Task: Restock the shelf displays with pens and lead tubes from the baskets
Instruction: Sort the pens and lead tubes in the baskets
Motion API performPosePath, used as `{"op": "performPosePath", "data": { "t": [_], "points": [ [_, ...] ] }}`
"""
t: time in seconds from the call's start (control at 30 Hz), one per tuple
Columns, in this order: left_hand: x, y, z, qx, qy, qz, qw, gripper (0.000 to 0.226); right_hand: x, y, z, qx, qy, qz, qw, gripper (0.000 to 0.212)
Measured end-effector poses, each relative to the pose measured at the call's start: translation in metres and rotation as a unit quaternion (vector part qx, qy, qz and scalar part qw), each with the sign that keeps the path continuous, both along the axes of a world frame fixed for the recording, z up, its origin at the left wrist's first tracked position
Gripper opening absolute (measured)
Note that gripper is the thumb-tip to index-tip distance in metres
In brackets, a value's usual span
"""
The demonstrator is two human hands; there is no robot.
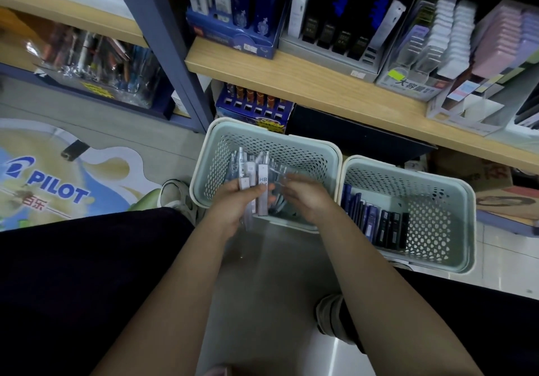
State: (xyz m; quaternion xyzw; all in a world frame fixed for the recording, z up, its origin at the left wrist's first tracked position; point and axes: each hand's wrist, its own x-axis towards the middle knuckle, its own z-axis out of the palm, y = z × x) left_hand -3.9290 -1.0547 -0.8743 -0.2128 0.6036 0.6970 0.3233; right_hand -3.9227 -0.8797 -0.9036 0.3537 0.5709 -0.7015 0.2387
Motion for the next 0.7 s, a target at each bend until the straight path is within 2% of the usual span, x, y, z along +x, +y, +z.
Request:
{"op": "performPosePath", "data": {
  "t": [0.1, 0.2, 0.23, 0.33, 0.47, 0.7],
  "points": [
    [0.001, 0.009, 0.002, 0.006, 0.005, -0.006, 1.0, 0.024, 0.008, 0.003, 0.022, -0.051, 0.063, 0.002, 0.997, 0.029],
    [0.004, 0.021, 0.01, 0.027, 0.017, -0.028, 0.999, 0.024, 0.015, 0.002, 0.044, -0.082, 0.08, 0.033, 0.993, 0.044],
    [0.005, 0.026, 0.014, 0.028, 0.024, -0.048, 0.998, 0.025, 0.018, 0.002, 0.046, -0.077, 0.079, 0.047, 0.993, 0.041],
    [0.006, 0.035, 0.024, 0.054, 0.028, -0.131, 0.99, 0.024, 0.025, 0.006, 0.053, -0.086, 0.083, 0.021, 0.993, 0.014],
    [0.006, 0.039, 0.03, 0.127, -0.005, -0.175, 0.976, 0.031, 0.031, 0.02, 0.056, -0.102, 0.079, -0.013, 0.992, 0.032],
    [0.008, 0.059, 0.034, 0.01, 0.032, -0.119, 0.992, 0.016, 0.033, 0.018, 0.066, -0.138, 0.086, -0.061, 0.985, 0.039]
  ]
}}
